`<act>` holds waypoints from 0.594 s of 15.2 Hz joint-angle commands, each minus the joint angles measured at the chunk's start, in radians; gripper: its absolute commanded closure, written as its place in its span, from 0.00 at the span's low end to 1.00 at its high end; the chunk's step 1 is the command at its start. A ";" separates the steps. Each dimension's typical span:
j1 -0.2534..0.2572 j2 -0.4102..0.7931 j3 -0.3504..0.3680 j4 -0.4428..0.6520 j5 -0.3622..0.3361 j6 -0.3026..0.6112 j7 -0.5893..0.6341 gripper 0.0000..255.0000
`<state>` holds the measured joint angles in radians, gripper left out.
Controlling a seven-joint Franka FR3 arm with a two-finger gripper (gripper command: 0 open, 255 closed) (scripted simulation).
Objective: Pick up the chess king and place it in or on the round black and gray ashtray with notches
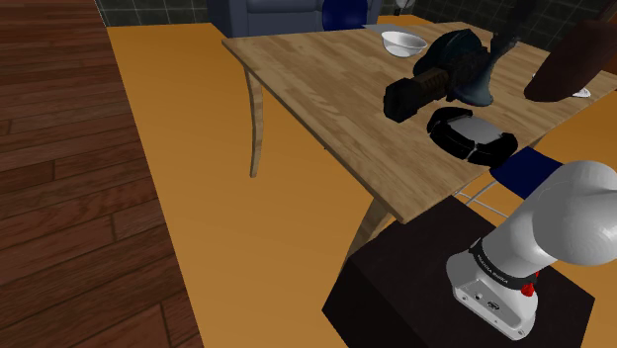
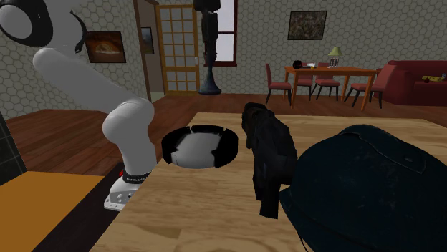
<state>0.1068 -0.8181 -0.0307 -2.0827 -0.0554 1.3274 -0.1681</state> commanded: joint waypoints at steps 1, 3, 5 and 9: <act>-0.007 -0.005 -0.043 0.024 -0.031 -0.027 -0.049 1.00; -0.012 -0.009 -0.085 0.042 -0.062 -0.045 -0.095 1.00; -0.017 -0.010 -0.128 0.064 -0.093 -0.062 -0.143 1.00; -0.023 -0.011 -0.196 0.088 -0.143 -0.075 -0.217 1.00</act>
<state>0.0848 -0.8224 -0.2192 -1.9891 -0.1910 1.2514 -0.3757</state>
